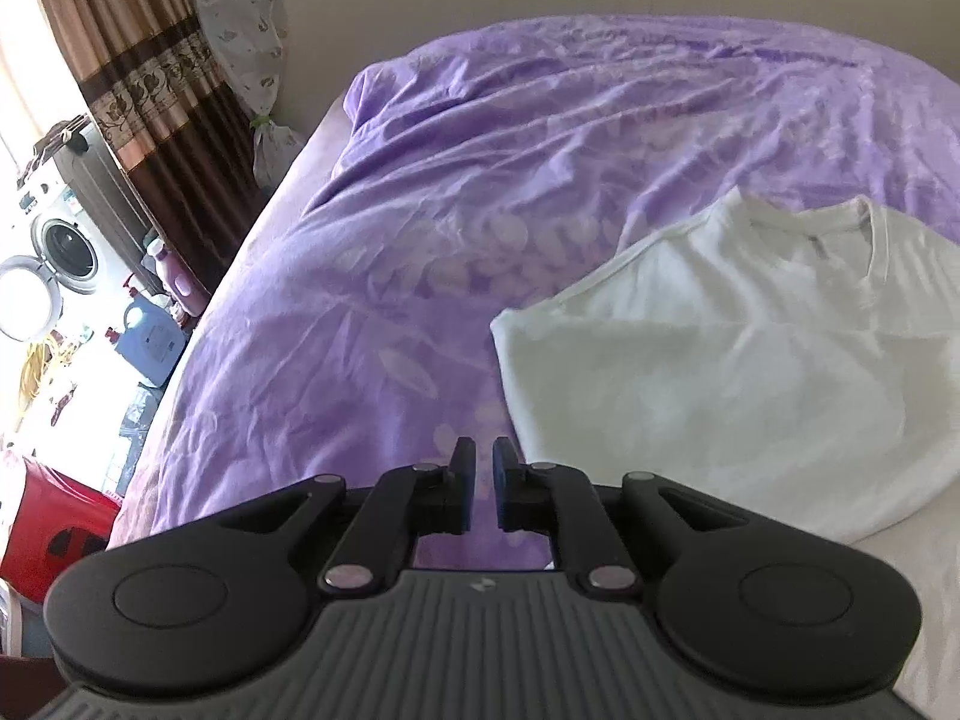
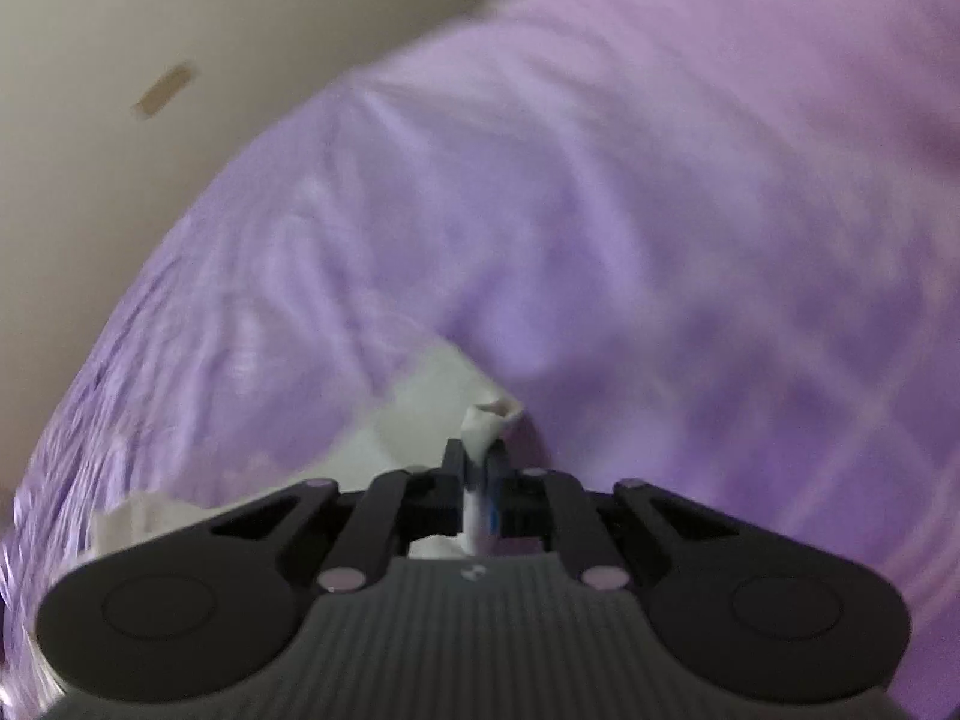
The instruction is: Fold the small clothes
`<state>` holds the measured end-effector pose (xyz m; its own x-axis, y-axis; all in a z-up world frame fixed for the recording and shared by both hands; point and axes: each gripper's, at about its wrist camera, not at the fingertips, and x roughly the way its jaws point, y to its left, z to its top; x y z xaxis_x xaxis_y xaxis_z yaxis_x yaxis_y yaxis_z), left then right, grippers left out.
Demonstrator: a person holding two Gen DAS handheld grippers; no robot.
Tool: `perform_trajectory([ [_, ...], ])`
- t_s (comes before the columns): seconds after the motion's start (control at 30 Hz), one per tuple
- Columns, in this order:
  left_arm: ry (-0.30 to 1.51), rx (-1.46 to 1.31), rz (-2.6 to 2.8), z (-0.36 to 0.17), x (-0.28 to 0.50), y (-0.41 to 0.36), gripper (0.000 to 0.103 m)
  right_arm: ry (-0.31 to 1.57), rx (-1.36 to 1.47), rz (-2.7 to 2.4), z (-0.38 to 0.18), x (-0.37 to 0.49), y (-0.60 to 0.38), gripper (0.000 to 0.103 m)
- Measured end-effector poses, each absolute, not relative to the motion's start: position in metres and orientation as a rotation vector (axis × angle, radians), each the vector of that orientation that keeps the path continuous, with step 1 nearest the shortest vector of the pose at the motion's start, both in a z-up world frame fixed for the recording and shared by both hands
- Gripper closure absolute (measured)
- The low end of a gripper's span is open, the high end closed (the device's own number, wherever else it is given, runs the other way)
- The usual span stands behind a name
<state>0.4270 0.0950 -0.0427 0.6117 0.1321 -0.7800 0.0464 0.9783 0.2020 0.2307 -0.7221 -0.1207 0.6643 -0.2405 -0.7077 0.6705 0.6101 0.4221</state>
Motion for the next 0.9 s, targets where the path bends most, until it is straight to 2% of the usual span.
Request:
perform_trajectory([
  [0.27,0.816,0.031,0.026,-0.011,0.419,0.106,0.092,0.511,0.411,-0.374,0.054,0.314,-0.630,0.102],
  [0.4,0.813,-0.039,-0.033,0.001,0.416,0.117,0.092,0.457,0.249,-0.246,0.137,0.361,-0.538,0.102],
  [0.53,0.797,-0.113,-0.068,0.008,0.410,0.132,0.092,0.435,0.133,-0.104,0.188,0.402,-0.429,0.102],
  [0.63,0.795,-0.144,-0.085,0.007,0.405,0.143,0.092,0.453,0.080,0.014,0.199,0.427,-0.341,0.102],
  [0.73,0.806,-0.170,-0.098,0.002,0.399,0.157,0.092,0.479,0.055,0.134,0.182,0.447,-0.253,0.102],
  [0.9,0.848,-0.179,-0.109,-0.015,0.389,0.182,0.092,0.599,0.090,0.319,0.089,0.473,-0.118,0.102],
])
